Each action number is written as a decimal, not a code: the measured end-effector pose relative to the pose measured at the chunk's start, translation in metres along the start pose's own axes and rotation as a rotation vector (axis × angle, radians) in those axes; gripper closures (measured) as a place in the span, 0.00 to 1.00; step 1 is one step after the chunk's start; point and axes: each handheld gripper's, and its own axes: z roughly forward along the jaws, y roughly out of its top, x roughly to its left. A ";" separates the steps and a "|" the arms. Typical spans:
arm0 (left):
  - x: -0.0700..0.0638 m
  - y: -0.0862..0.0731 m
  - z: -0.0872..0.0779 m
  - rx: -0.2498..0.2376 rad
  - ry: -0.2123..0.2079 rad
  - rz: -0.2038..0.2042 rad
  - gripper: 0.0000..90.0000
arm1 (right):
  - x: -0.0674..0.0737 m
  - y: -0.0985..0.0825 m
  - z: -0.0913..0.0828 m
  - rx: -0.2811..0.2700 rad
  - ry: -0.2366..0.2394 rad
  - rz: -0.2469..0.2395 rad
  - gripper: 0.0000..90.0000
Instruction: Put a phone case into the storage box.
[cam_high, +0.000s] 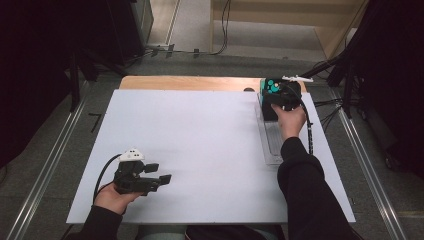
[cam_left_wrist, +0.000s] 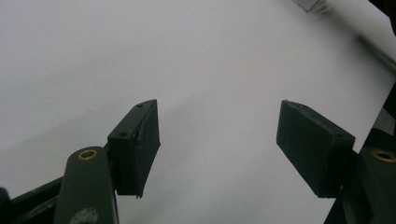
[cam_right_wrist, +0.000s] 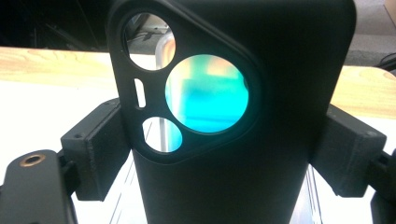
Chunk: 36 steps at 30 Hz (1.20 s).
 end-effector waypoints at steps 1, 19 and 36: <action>0.000 0.000 0.000 -0.005 0.000 -0.004 0.34 | 0.000 0.002 0.002 0.003 -0.003 0.002 0.14; 0.002 0.001 -0.001 -0.014 -0.022 -0.020 0.34 | 0.003 0.006 0.009 0.030 0.031 -0.040 0.00; 0.002 0.005 0.001 -0.009 -0.027 -0.018 0.34 | 0.021 0.015 -0.037 0.090 0.145 -0.049 0.00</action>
